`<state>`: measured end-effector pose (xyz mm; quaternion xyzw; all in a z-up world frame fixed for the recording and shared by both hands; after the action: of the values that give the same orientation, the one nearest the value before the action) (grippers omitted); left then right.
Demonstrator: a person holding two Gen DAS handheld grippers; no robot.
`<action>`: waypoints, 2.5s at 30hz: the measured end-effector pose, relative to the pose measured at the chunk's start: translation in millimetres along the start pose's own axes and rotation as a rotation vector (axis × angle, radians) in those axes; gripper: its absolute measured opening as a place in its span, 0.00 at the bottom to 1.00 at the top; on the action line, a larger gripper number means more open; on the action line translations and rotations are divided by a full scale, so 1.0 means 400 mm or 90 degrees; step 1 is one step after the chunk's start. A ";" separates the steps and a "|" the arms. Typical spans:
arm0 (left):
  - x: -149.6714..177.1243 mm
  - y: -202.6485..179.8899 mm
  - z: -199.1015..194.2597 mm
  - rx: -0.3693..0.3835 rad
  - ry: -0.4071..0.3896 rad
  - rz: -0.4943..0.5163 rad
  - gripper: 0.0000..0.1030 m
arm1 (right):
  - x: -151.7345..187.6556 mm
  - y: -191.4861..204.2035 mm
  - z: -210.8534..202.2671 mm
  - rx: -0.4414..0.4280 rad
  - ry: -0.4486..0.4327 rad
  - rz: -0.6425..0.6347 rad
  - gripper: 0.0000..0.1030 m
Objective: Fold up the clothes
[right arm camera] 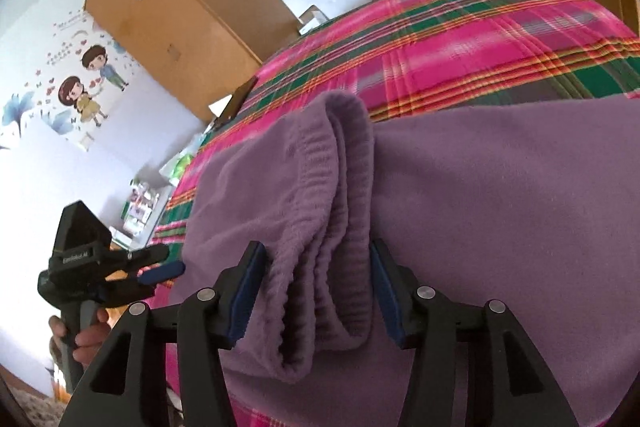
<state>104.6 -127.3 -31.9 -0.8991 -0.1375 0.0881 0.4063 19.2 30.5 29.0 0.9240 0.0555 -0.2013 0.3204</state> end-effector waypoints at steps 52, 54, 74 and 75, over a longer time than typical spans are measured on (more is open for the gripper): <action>0.000 0.010 0.027 0.004 0.046 0.018 0.36 | -0.143 0.035 -0.051 0.115 -0.078 -0.056 0.06; 0.001 0.010 0.028 0.006 0.045 0.018 0.36 | -0.145 0.027 -0.064 0.121 -0.096 -0.044 0.06; 0.018 0.016 0.017 0.002 0.049 0.015 0.36 | -0.090 0.081 -0.093 0.248 -0.130 -0.123 0.15; 0.018 0.015 0.016 0.002 0.049 0.015 0.36 | -0.079 0.099 -0.087 0.246 -0.127 -0.148 0.15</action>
<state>110.9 -124.5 -40.9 -0.9027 -0.1109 0.0588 0.4117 11.3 21.6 89.0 0.9312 0.0900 -0.3335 0.1164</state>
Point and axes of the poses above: each gripper's, at about its wrist camera, not at the fingertips, and z roughly the way its jaws point, y to its left, x to its underside, the point moved 5 cm from there along z, roughly the way its jaws point, and after that the axes turned 13 degrees about y, right-handed, at the moved point
